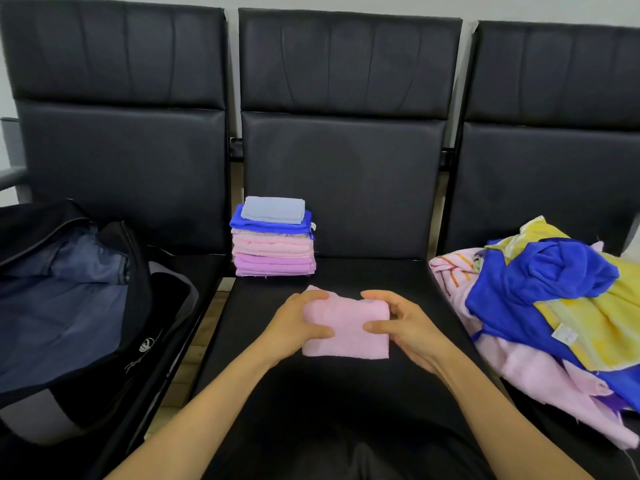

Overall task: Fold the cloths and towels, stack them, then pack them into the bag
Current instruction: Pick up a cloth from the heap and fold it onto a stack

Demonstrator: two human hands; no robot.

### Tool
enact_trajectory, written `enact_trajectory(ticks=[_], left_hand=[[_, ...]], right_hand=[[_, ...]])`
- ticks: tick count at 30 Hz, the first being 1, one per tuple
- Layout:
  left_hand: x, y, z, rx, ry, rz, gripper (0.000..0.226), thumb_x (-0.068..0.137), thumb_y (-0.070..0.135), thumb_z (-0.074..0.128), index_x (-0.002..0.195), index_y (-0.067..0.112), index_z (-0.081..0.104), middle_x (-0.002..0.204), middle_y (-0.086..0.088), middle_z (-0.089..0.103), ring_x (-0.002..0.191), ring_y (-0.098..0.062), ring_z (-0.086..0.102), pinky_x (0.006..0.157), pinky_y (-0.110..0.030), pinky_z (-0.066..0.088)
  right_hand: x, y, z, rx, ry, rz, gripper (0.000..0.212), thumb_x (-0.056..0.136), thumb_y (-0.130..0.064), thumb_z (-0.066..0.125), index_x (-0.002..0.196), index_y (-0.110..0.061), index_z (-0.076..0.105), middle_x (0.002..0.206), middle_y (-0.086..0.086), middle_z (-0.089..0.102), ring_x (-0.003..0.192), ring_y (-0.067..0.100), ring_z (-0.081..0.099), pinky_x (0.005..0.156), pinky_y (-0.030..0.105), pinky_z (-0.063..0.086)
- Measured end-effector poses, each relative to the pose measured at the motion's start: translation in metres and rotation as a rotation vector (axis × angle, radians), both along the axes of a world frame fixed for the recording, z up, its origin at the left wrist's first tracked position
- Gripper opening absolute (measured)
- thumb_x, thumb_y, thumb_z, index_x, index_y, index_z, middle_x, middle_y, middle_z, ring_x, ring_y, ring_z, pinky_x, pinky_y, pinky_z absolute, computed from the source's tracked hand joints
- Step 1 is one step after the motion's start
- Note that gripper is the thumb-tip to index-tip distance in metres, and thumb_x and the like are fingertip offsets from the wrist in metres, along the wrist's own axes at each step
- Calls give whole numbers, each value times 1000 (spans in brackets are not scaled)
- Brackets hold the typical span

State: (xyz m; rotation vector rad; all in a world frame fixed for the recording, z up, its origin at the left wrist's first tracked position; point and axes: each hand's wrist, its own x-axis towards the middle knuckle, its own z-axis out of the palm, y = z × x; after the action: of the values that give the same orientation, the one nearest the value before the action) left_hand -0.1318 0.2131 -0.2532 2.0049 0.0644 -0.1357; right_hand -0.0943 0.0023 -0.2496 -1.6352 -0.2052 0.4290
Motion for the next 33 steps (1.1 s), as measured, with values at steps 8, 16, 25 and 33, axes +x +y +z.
enact_trajectory(ticks=[8,16,25,33], left_hand=[[-4,3,9,165,-115,70,48,82,7,69,127,18,55,119,2,56,106,-10,48,95,-29,43],[-3,26,10,167,-133,31,21,83,24,72,102,25,62,120,8,44,111,-7,42,95,-25,37],[9,30,3,-329,-59,226,18,97,12,51,108,18,38,116,-8,54,105,-24,59,69,-37,60],[71,77,31,-225,-10,224,28,89,-3,54,104,17,66,128,-3,53,115,-19,52,88,-28,50]], right_hand=[[-3,9,-6,-460,-342,-54,40,80,-6,71,110,-28,57,110,-7,58,102,10,54,75,14,47],[-2,14,-2,-412,-379,-63,20,87,-21,67,92,-35,54,115,-5,45,104,10,50,77,15,44],[9,28,-8,-116,-142,-192,36,97,-19,52,127,-32,37,112,-1,53,101,16,60,78,30,57],[81,83,23,-105,-80,-92,20,90,-3,59,101,-19,61,126,4,50,112,22,55,90,36,54]])
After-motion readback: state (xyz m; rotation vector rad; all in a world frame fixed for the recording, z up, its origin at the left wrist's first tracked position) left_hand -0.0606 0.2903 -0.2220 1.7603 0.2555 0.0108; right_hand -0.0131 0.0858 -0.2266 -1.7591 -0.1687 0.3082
